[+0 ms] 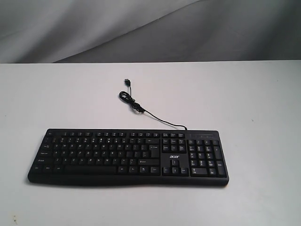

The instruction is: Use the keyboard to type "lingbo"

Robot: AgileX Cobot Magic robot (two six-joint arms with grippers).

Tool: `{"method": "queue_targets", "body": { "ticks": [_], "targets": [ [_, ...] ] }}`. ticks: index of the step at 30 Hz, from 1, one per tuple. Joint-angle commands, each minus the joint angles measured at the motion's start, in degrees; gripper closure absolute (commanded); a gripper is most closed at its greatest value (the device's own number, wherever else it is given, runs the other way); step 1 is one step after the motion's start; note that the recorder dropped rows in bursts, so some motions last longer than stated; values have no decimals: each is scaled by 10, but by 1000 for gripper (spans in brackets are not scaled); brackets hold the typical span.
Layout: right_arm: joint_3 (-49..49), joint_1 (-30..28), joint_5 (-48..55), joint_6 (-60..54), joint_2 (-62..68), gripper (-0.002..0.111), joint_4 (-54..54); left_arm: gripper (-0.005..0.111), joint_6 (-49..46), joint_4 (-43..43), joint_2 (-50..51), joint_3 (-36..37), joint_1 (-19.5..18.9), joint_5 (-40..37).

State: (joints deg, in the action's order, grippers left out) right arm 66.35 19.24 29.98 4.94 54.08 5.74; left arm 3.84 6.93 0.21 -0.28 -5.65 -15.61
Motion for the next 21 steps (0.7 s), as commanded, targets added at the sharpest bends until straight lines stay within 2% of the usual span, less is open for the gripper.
{"method": "queue_targets", "body": {
  "ticks": [1, 6, 13, 21],
  "targets": [
    [-176, -80, -142, 0, -100, 108, 7, 106, 1, -2, -2, 3, -1, 4],
    [-354, -153, -260, 6, -211, 108, -4, 106, 1, -2, -2, 3, -1, 4],
    [-473, -221, -259, -1, -314, 108, -3, 106, 1, -2, -2, 3, -1, 4],
    [-588, -234, -259, -5, -409, 108, -29, 106, 1, -2, -2, 3, -1, 4]
  ]
}}
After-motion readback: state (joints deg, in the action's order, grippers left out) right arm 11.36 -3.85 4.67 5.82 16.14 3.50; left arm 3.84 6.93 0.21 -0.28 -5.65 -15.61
